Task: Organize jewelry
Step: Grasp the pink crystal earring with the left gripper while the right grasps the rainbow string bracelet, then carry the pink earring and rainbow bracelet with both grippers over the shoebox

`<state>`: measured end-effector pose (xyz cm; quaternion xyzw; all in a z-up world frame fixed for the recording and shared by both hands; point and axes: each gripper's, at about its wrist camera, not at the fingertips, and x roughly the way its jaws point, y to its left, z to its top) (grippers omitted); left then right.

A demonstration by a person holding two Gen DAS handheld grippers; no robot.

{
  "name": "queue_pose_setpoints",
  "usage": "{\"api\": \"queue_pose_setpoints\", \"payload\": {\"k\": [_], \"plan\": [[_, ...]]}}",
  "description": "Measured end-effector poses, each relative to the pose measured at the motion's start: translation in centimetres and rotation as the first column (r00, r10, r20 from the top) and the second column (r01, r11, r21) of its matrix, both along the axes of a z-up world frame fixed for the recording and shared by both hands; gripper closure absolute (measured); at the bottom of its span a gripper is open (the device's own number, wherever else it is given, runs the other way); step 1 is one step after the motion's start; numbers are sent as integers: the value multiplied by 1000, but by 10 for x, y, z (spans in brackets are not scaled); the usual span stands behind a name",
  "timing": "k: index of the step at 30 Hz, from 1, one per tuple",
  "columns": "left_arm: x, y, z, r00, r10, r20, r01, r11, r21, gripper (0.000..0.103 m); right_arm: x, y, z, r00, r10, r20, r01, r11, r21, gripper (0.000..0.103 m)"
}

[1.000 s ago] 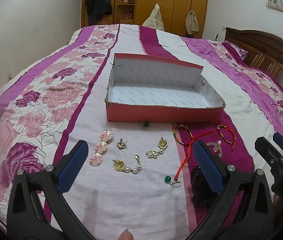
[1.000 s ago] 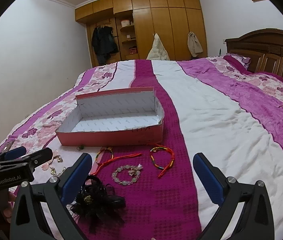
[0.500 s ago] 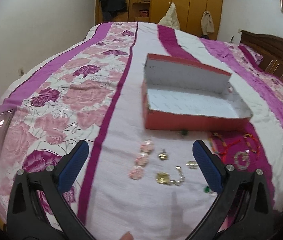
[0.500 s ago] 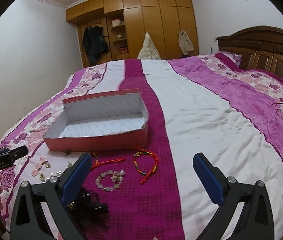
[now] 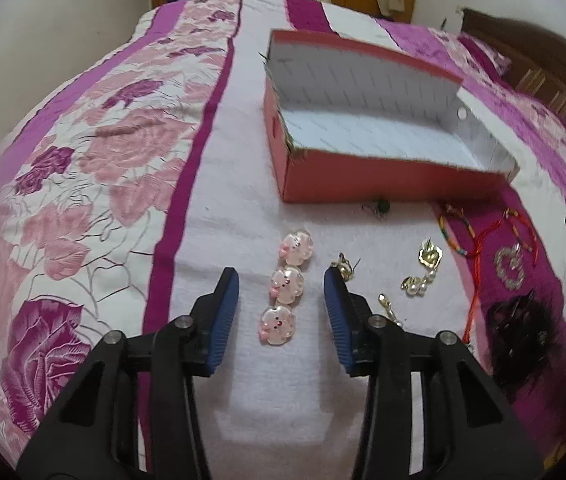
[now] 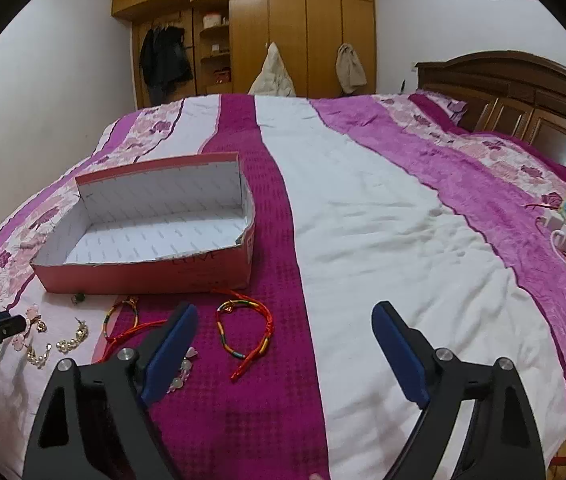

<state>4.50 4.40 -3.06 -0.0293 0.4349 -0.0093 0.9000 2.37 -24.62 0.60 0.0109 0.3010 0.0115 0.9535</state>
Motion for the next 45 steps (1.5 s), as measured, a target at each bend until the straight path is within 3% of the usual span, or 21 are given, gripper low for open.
{"api": "queue_pose_setpoints", "payload": {"k": [3,5,9,14,18,24,27,28,29,32,37,45], "plan": [[4,0,-6,1000,-2,-23,2,1000,12,78,12,-3,-3,999,22,-34,-22,1000,11,19],[6,1,-9,999,-2,-33,3,1000,13,82,23,-4,-8,996,43,-78,-41,999,23,29],[8,4,-12,999,-20,-47,21,1000,11,83,41,-3,-20,984,67,-167,-64,998,21,36],[12,3,-20,997,-25,-77,26,999,19,82,53,4,-40,963,85,-255,-86,996,8,55],[14,0,-22,996,-38,-78,41,999,28,82,56,10,-53,946,91,-310,-98,995,-8,58],[10,5,-22,999,-6,-48,6,1000,-12,84,56,8,-54,949,84,-305,-80,996,25,62],[6,8,-20,999,-1,-43,1,1000,-5,90,54,13,-53,950,103,-294,-104,995,13,73],[4,8,-19,999,1,-42,-1,1000,-3,99,54,14,-53,950,105,-293,-105,994,16,80],[4,9,-18,999,1,-43,-1,1000,-5,100,54,14,-52,950,112,-292,-109,994,26,91],[0,10,-15,999,10,-42,-10,1000,-16,100,52,14,-50,950,117,-290,-110,993,42,96],[-6,11,-10,999,21,-34,-21,999,-25,100,46,9,-44,949,174,-262,-139,979,147,97],[-15,3,9,1000,7,17,-6,999,-49,100,36,10,-27,960,176,-216,-146,978,146,97]]}}
